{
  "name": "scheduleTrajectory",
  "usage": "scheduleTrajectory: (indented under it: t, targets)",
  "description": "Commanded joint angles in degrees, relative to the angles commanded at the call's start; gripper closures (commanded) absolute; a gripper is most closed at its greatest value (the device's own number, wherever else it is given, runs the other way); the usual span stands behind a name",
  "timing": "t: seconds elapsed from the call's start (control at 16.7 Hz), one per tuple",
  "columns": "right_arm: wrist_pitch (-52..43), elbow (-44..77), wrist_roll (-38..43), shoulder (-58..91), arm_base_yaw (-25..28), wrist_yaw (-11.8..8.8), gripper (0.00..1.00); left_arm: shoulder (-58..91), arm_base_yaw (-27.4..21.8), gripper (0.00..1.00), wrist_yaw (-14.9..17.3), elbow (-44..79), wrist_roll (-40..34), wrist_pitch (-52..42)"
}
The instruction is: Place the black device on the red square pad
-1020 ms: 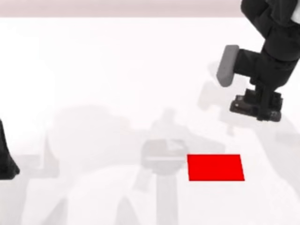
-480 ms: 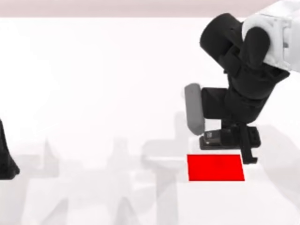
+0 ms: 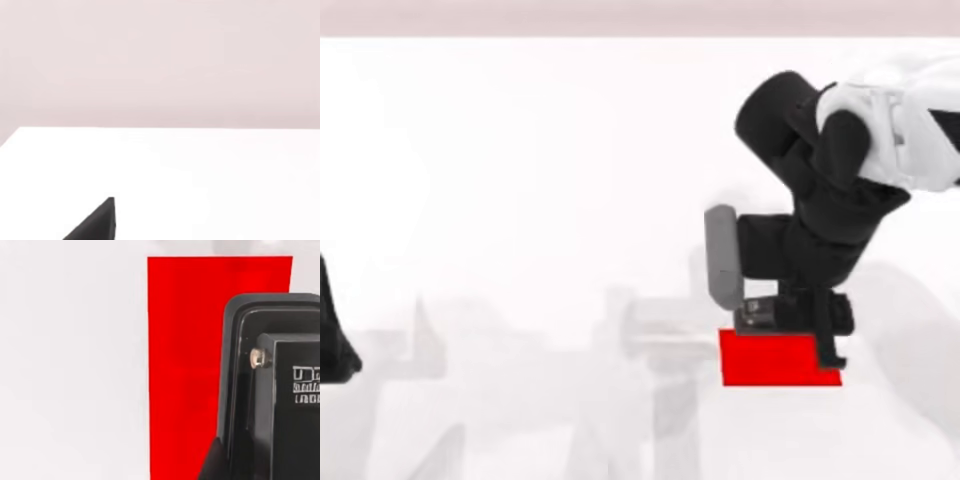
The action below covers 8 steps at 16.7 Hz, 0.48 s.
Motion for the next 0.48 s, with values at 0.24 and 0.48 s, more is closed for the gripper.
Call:
scheduleTrajectory:
  t: [0.24,0.48]
  targets:
    - [10.1,-6.1,0.1,3.8,0.4,0.0,1.0,0.0,0.0,0.0,0.0,0.0,0.0,0.0]
    - [12.1,-7.5,0.1,4.8,0.6,0.0,1.0,0.0,0.0,0.0,0.0,0.0,0.0,0.0]
